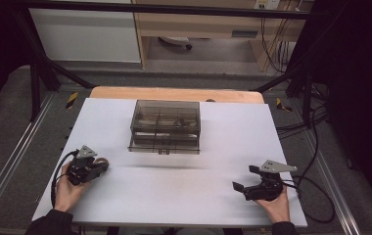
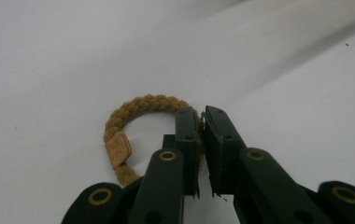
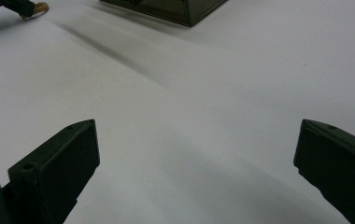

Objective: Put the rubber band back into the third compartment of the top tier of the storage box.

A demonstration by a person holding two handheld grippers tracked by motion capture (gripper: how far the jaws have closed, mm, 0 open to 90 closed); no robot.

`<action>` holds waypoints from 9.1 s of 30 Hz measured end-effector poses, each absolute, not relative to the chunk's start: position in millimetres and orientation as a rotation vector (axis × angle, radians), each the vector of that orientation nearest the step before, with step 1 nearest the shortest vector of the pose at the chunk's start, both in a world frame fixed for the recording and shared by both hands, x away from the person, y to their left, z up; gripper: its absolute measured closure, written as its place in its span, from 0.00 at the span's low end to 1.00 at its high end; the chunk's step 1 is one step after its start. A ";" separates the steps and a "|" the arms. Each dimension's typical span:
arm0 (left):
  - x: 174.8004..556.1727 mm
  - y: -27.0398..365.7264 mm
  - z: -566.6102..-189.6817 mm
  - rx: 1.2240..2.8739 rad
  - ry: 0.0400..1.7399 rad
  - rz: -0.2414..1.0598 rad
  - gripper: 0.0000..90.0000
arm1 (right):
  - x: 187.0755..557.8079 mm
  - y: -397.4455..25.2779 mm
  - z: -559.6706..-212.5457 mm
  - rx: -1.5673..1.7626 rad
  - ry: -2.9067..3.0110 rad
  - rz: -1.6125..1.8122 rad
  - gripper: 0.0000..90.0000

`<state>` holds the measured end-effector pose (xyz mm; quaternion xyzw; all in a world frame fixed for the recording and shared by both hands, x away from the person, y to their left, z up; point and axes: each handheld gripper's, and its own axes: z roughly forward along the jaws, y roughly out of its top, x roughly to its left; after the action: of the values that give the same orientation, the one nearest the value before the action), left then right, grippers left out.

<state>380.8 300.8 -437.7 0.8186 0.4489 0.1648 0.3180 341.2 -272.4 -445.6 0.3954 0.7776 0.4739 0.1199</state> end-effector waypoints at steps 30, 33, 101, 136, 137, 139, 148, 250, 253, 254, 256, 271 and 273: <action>372.3 309.1 -420.8 2.064 1.183 0.448 0.93 | 341.4 -271.9 -446.0 1.154 2.278 1.379 0.01; 371.1 308.6 -418.3 2.058 1.173 0.451 0.93 | 341.5 -271.9 -446.1 1.153 2.279 1.378 0.01; 359.7 257.4 -352.1 2.009 0.975 0.465 0.94 | 341.4 -272.2 -446.0 1.153 2.282 1.370 0.01; 375.0 198.0 -322.7 2.057 0.839 0.464 0.94 | 341.5 -272.0 -446.2 1.153 2.285 1.365 0.01; 375.6 195.6 -322.4 2.057 0.836 0.462 0.94 | 341.6 -272.1 -446.2 1.151 2.285 1.364 0.01; 376.9 192.2 -321.8 2.059 0.832 0.462 0.94 | 341.5 -272.2 -446.2 1.150 2.284 1.364 0.01; 382.9 176.8 -320.3 2.066 0.814 0.448 0.94 | 341.6 -272.0 -446.2 1.153 2.285 1.363 0.01; 436.4 40.4 -365.5 2.224 0.772 0.329 0.93 | 341.5 -272.2 -446.1 1.149 2.289 1.363 0.01; 436.3 39.4 -366.3 2.221 0.772 0.323 0.93 | 341.5 -272.2 -446.1 1.149 2.290 1.363 0.01; 436.2 39.1 -366.4 2.220 0.772 0.323 0.93 | 341.5 -272.1 -446.2 1.151 2.288 1.364 0.01; 435.9 38.8 -366.4 2.220 0.770 0.320 0.93 | 341.5 -272.2 -446.1 1.149 2.289 1.364 0.01; 432.6 44.2 -359.7 2.201 0.765 0.340 0.78 | 341.6 -272.1 -446.2 1.150 2.288 1.365 0.01; 431.7 46.2 -357.8 2.199 0.762 0.341 0.76 | 341.5 -272.2 -446.1 1.150 2.288 1.364 0.01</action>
<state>431.7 46.2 -357.8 0.8630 0.2992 0.1339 0.3845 341.5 -272.2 -446.1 0.3935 0.7829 0.4667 0.1196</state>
